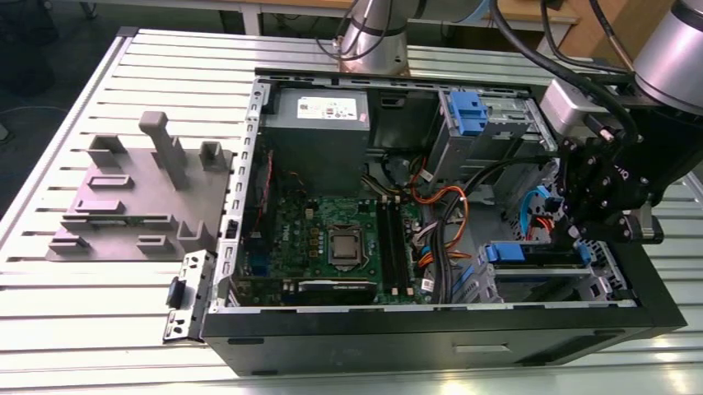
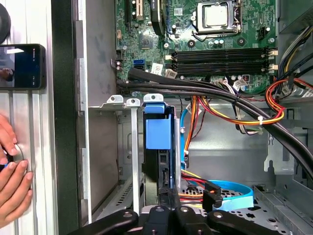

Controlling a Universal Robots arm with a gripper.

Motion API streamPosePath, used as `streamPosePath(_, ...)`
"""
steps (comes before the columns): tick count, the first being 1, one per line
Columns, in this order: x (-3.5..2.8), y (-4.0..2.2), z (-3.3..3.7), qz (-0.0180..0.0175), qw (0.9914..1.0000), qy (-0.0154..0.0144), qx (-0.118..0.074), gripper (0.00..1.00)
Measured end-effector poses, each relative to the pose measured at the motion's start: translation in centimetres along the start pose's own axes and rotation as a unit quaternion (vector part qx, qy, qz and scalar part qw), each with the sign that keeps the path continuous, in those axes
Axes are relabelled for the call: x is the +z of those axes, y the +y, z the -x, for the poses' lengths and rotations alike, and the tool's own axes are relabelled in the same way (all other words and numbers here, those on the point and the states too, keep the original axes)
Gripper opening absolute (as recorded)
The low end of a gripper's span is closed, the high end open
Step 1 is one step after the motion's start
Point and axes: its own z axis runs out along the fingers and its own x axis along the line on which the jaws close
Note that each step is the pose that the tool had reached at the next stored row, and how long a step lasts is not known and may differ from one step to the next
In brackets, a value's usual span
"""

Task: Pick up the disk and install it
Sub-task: 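Insert the first disk wire, then insert the second disk wire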

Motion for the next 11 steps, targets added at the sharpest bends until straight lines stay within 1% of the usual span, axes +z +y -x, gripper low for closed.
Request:
streamPosePath(4, -0.04, 0.01, -0.01, 0.0, 1.0, 0.0001, 0.0, 0.11)
streamPosePath(9, -0.04, 0.27, -0.02, 0.0, 1.0, 0.0, 0.0, 0.11)
streamPosePath(11, -0.04, 0.27, -0.02, 0.0, 1.0, 0.0, 0.0, 0.11)
